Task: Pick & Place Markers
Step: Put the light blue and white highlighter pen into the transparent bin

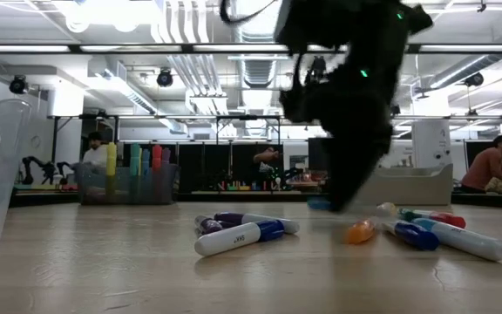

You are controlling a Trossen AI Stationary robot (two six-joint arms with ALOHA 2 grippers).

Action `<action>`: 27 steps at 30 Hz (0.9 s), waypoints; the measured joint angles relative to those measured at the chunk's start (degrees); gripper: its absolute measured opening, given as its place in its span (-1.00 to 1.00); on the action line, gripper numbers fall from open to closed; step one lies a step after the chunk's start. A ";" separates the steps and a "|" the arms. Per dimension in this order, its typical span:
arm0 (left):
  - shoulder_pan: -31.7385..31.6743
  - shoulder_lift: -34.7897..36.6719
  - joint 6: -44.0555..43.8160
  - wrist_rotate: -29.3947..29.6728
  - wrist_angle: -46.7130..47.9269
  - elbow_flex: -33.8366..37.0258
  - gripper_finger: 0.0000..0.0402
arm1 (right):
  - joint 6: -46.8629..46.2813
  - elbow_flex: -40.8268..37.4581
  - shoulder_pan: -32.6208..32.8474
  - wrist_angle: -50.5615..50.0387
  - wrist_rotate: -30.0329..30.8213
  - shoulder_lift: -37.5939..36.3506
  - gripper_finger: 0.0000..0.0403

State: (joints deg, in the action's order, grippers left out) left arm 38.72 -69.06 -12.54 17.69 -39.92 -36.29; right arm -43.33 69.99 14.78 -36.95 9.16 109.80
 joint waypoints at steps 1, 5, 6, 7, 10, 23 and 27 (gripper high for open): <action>0.00 0.00 0.12 0.37 0.23 0.00 -0.16 | 0.74 0.86 -0.24 0.12 0.20 -0.34 -0.84; -0.04 0.00 1.36 1.15 2.63 0.00 -0.16 | 5.01 5.20 -0.78 0.45 0.96 -2.45 -0.82; -0.04 0.00 1.82 1.69 3.32 0.00 -0.16 | 6.16 6.26 -0.81 0.38 1.50 -2.74 -0.82; -0.04 0.00 2.08 1.95 3.96 0.00 -0.16 | 7.63 7.42 -0.93 0.18 2.17 -3.02 -0.82; -0.16 0.00 2.32 3.94 6.22 0.00 -0.16 | 11.84 11.44 -1.11 0.12 5.65 -4.90 -0.82; -0.54 0.00 0.39 25.10 12.82 0.02 -0.16 | 30.70 22.70 0.13 15.71 19.12 -9.57 -0.82; -0.62 0.00 -0.02 34.25 12.79 0.02 -0.16 | 35.53 22.59 1.55 24.15 18.75 -9.41 -0.81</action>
State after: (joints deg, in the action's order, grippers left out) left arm 38.10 -69.06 -12.56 51.94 -27.13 -36.27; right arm -7.80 92.58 16.33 -12.80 27.91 100.39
